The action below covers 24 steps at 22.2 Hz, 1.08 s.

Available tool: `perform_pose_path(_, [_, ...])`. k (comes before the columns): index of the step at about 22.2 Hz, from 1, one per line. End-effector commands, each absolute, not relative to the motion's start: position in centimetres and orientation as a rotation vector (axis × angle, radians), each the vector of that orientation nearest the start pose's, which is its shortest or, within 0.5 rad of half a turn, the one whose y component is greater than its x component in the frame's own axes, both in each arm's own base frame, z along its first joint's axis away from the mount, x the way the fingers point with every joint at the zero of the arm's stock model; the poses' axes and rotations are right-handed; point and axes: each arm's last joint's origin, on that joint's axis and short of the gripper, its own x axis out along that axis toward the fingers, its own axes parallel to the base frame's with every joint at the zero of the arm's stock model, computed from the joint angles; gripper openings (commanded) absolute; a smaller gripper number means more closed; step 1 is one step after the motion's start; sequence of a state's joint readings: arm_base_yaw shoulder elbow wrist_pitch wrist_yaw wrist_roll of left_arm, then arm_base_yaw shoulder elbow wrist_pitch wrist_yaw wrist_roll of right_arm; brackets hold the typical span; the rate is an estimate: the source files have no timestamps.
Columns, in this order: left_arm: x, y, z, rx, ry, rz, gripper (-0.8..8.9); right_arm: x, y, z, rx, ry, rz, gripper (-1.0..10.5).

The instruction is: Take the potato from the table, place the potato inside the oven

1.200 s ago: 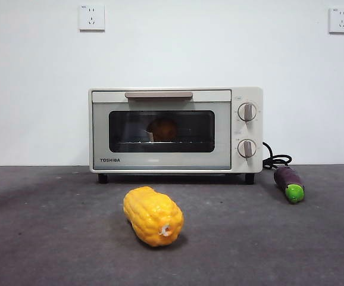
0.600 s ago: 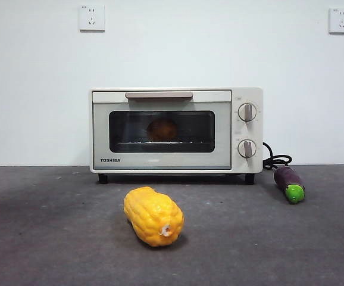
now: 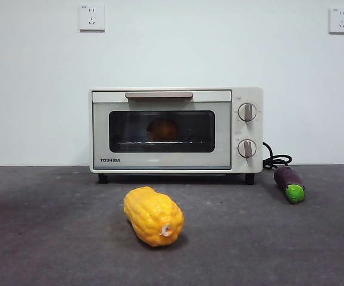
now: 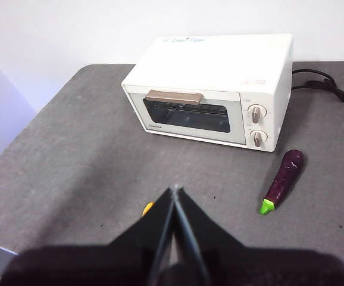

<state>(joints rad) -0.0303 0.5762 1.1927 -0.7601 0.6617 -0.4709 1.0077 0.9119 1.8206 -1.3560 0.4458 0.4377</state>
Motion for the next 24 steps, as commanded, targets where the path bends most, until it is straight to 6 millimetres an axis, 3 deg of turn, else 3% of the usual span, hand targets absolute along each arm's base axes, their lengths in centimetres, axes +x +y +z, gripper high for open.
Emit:
perform_pose_path(1, [6.5, -2.0, 42.4, -0.488, 0.325, -0.642, -0.04, 3.5, 3.2, 49.9, 0.108, 0.466, 0.454, 0.0])
perform_pose_path(6, [8.9, -2.1, 41.9, -0.470, 0.382, -0.628, -0.04, 3.5, 3.2, 49.9, 0.108, 0.466, 0.454, 0.0])
perform_pose_path(12, [10.3, -1.2, 40.8, 0.064, 0.317, -0.400, -0.04, 3.5, 3.2, 49.9, 0.108, 0.465, 0.452, 0.0])
perform_pose_path(16, [10.5, -0.9, 39.3, 0.245, 0.275, -0.366, -0.04, 3.5, 3.2, 49.9, 0.107, 0.465, 0.452, 0.0])
perform_pose_path(19, [10.6, -0.6, 37.1, 0.280, 0.212, -0.318, -0.04, 3.5, 3.2, 49.9, 0.108, 0.465, 0.452, 0.0])
perform_pose_path(24, [11.6, -0.3, 30.8, 0.299, 0.099, -0.225, -0.04, 3.5, 3.2, 49.9, 0.108, 0.465, 0.452, 0.0])
